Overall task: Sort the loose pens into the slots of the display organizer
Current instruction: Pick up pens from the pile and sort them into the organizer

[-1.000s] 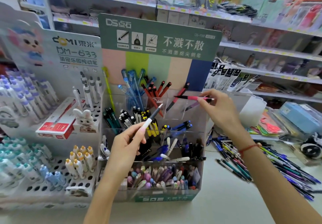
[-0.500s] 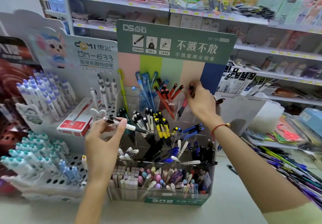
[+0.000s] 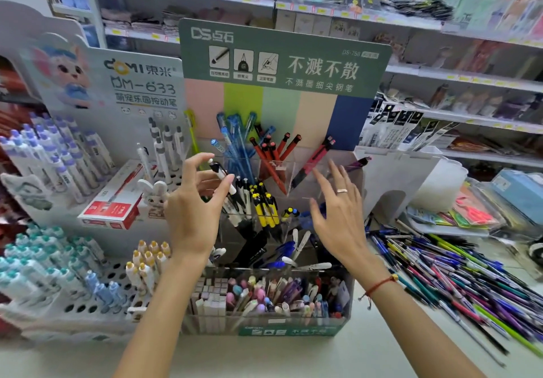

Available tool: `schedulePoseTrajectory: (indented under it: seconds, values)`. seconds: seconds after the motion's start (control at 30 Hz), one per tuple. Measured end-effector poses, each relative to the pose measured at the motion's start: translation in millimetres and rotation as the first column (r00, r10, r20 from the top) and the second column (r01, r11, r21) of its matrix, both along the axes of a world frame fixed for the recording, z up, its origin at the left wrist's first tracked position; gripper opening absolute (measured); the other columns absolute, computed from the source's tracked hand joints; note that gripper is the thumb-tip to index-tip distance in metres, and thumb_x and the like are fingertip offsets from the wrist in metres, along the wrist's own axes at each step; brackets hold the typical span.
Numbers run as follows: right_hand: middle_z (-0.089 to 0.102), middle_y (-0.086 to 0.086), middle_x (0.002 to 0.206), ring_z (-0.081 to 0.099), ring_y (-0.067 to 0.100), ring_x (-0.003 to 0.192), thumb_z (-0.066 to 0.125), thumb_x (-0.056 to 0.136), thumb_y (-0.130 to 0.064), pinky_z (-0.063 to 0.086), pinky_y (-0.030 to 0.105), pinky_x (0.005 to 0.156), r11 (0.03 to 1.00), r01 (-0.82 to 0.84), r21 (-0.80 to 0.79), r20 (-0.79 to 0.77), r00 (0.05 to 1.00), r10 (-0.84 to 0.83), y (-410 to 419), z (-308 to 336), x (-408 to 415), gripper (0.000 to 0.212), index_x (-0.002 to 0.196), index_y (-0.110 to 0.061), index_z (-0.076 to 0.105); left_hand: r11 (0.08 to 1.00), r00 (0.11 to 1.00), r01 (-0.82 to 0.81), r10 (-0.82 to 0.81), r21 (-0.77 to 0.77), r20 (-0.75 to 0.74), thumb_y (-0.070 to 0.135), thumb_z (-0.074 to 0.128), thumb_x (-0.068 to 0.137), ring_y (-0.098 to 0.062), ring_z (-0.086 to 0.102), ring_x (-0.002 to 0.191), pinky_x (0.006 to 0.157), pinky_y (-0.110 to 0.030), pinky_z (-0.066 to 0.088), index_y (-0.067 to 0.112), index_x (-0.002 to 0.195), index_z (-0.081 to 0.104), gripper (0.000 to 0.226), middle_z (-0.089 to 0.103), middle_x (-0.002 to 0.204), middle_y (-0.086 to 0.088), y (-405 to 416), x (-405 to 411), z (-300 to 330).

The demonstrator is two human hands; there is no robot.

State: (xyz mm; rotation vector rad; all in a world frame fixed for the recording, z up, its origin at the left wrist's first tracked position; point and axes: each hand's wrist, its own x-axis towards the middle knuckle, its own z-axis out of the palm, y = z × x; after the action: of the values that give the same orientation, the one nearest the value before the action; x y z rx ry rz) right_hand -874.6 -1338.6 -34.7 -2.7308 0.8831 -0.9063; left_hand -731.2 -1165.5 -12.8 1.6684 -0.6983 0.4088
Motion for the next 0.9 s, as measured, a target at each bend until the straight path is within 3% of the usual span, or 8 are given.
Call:
schedulePoseTrajectory:
  seconds: [0.07, 0.13, 0.17, 0.3, 0.47, 0.67, 0.8, 0.9]
  values:
    - [0.026, 0.003, 0.157, 0.020, 0.024, 0.145, 0.061, 0.091, -0.018, 0.022, 0.045, 0.117, 1.000, -0.016, 0.017, 0.019, 1.000, 0.016, -3, 2, -7, 0.057, 0.145, -0.022, 0.040, 1.000, 0.994, -0.025, 0.022, 0.019, 0.108, 0.028, 0.073, 0.082, -0.006, 0.068, 0.076, 0.072, -0.025, 0.056, 0.026, 0.117, 0.049, 0.043, 0.066, 0.087, 0.011, -2, 2, -3]
    - [0.026, 0.003, 0.157, 0.021, 0.024, 0.145, 0.062, 0.090, -0.019, 0.022, 0.043, 0.118, 0.999, -0.022, 0.029, 0.030, 0.999, 0.021, -3, 3, -14, 0.064, 0.148, -0.022, 0.034, 0.997, 0.980, -0.076, 0.069, 0.029, 0.185, 0.027, 0.073, 0.082, -0.005, 0.065, 0.074, 0.071, -0.007, 0.045, 0.024, 0.116, 0.050, 0.042, 0.069, 0.087, 0.007, -3, 3, -7]
    - [0.024, 0.003, 0.157, 0.020, 0.023, 0.145, 0.063, 0.090, -0.020, 0.021, 0.041, 0.118, 0.999, -0.025, 0.023, 0.030, 0.999, 0.024, -4, 3, -17, 0.070, 0.150, -0.024, 0.029, 0.995, 0.976, -0.089, 0.079, 0.043, 0.202, 0.027, 0.073, 0.082, -0.005, 0.065, 0.073, 0.070, -0.006, 0.044, 0.023, 0.116, 0.051, 0.041, 0.070, 0.086, 0.006, -4, 2, -9]
    - [0.015, 0.001, 0.160, 0.011, 0.025, 0.147, 0.060, 0.091, -0.024, 0.017, 0.043, 0.119, 1.000, -0.024, 0.013, -0.064, 0.998, 0.024, -9, 5, -16, 0.073, 0.152, -0.027, 0.021, 0.941, 0.925, -0.236, 0.140, 0.243, 0.353, 0.028, 0.074, 0.083, -0.010, 0.069, 0.074, 0.063, -0.033, 0.049, 0.021, 0.115, 0.068, 0.034, 0.074, 0.090, 0.005, -10, 2, -25]
    - [0.029, 0.002, 0.156, 0.018, 0.027, 0.143, 0.058, 0.089, -0.012, 0.027, 0.048, 0.114, 0.998, -0.054, -0.009, -0.132, 0.990, 0.053, -24, 15, -20, 0.048, 0.135, -0.024, 0.053, 0.884, 0.919, -0.253, 0.092, 0.393, 0.385, 0.029, 0.072, 0.085, -0.016, 0.064, 0.081, 0.049, -0.025, 0.047, 0.021, 0.106, 0.074, 0.023, 0.071, 0.089, 0.003, -17, 13, -32]
    - [0.046, 0.000, 0.144, 0.031, 0.023, 0.131, 0.056, 0.086, -0.002, 0.037, 0.043, 0.104, 0.993, -0.115, 0.021, -0.095, 0.989, 0.116, -35, 31, -23, 0.045, 0.126, -0.021, 0.061, 0.823, 0.904, -0.313, 0.104, 0.474, 0.415, 0.028, 0.074, 0.082, -0.025, 0.056, 0.088, 0.055, -0.032, 0.048, 0.018, 0.098, 0.076, 0.019, 0.066, 0.090, -0.001, -21, 17, -32]
    - [0.051, 0.002, 0.138, 0.034, 0.023, 0.129, 0.055, 0.086, 0.001, 0.039, 0.039, 0.102, 0.991, -0.131, 0.036, -0.031, 0.991, 0.132, -35, 32, -20, 0.041, 0.121, -0.019, 0.064, 0.814, 0.898, -0.278, 0.031, 0.511, 0.439, 0.026, 0.069, 0.087, -0.023, 0.056, 0.097, 0.062, -0.034, 0.052, 0.017, 0.118, 0.068, 0.033, 0.066, 0.102, -0.002, -13, 17, -36]
    - [0.057, 0.002, 0.128, 0.043, 0.018, 0.125, 0.052, 0.089, 0.004, 0.032, 0.020, 0.100, 0.974, -0.175, 0.146, 0.108, 0.981, 0.160, -34, 35, -27, 0.039, 0.117, -0.019, 0.066, 0.860, 0.936, -0.169, -0.014, 0.482, 0.352, 0.019, 0.068, 0.087, -0.022, 0.056, 0.111, 0.083, -0.037, 0.053, 0.016, 0.133, 0.056, 0.048, 0.064, 0.119, -0.004, -7, 9, -36]
